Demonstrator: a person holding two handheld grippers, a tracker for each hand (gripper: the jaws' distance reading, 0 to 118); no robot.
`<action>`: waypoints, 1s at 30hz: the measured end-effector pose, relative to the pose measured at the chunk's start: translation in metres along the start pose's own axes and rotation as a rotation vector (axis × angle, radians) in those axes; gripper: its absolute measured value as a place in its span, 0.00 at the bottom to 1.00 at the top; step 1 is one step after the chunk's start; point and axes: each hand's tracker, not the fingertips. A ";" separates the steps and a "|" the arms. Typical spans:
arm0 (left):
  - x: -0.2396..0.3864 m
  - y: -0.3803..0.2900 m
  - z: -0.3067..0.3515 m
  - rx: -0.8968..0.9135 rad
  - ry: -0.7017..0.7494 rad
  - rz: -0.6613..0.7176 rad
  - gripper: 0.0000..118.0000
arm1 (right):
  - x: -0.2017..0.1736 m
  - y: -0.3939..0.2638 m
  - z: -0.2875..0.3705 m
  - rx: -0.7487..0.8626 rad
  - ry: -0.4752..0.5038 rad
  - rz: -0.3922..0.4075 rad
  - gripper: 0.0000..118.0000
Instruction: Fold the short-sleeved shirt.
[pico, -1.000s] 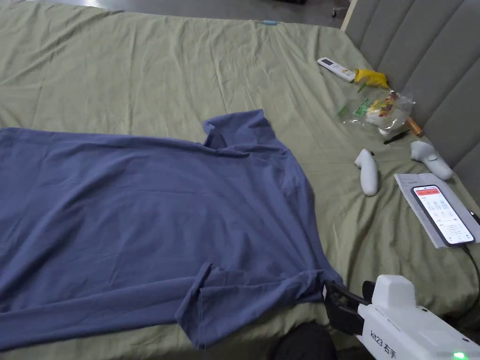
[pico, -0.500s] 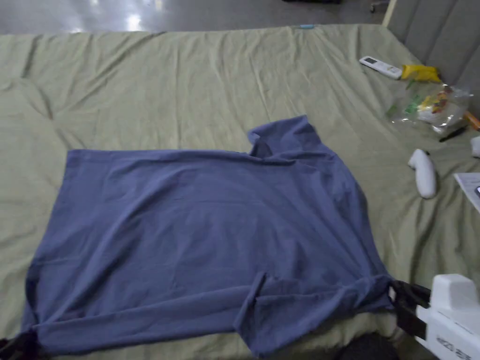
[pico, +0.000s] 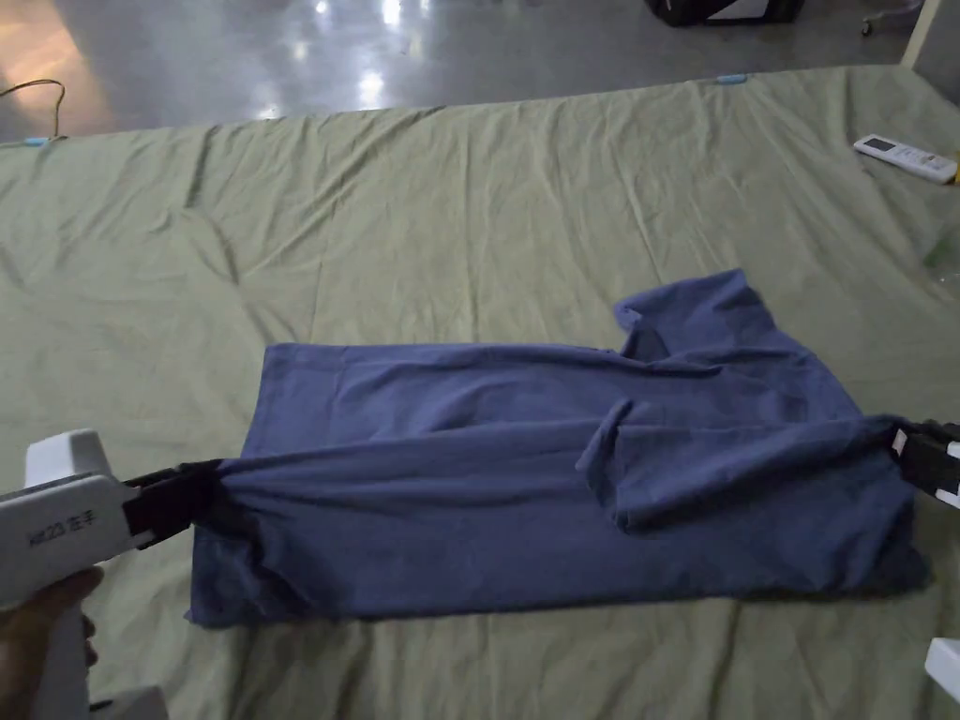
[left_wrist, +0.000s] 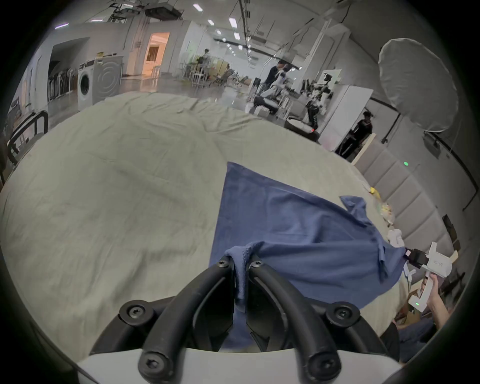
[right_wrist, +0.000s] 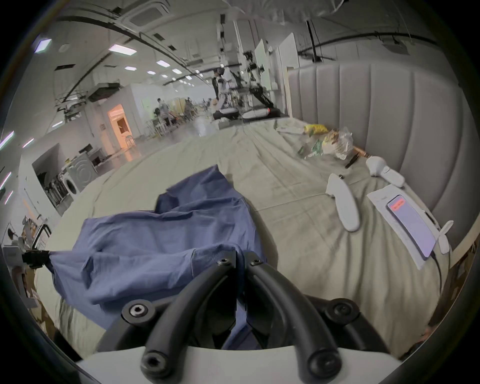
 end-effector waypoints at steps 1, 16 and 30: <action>-0.001 0.004 -0.013 -0.016 -0.001 0.014 0.07 | -0.002 0.001 -0.013 -0.019 -0.014 0.001 0.04; 0.015 0.022 0.070 0.245 0.035 -0.051 0.70 | 0.005 -0.007 0.047 0.066 -0.027 0.070 0.67; 0.136 -0.082 0.302 0.709 0.107 -0.389 0.49 | -0.069 -0.059 0.268 0.492 0.113 0.131 0.48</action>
